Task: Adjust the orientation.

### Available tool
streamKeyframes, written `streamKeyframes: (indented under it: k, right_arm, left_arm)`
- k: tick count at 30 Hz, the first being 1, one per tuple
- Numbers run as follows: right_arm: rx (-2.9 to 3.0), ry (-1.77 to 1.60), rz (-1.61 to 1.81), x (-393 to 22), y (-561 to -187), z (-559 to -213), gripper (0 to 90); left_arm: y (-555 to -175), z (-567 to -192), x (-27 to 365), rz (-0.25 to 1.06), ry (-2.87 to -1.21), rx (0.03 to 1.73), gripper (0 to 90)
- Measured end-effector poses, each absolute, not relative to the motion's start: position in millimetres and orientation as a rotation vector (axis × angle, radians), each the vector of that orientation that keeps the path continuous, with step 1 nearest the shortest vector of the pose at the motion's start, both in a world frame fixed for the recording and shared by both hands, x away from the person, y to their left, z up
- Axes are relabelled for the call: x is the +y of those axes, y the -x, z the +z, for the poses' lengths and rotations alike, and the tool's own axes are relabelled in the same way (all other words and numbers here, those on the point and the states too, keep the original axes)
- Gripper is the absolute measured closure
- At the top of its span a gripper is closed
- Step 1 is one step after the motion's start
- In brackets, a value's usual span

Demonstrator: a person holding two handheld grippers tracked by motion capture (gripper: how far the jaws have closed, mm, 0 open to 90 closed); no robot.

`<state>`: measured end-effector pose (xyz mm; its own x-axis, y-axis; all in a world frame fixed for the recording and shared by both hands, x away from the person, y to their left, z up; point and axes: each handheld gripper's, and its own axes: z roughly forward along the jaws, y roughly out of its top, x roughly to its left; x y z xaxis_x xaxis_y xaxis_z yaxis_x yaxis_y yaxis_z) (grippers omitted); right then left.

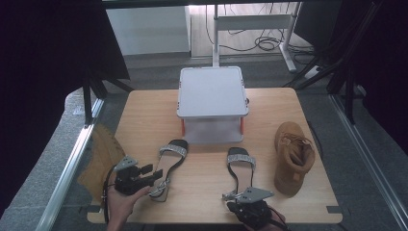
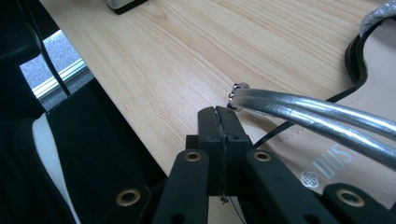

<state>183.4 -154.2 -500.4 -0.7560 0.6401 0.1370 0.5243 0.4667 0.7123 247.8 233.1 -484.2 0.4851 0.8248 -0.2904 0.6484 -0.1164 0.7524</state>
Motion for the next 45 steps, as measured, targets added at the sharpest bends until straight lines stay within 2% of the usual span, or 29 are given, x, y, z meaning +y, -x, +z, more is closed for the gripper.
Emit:
streamKeyframes:
  k: [12,45]
  right_arm:
    - [2.559,-1.044,1.162,-163,-182,-500,89.4]
    - [2.406,-1.230,1.145,-228,-187,-501,89.4]
  left_arm:
    - [-248,-484,234,0.250,-1.840,1.236,45.5]
    - [-248,-485,232,0.242,-1.857,1.235,45.3]
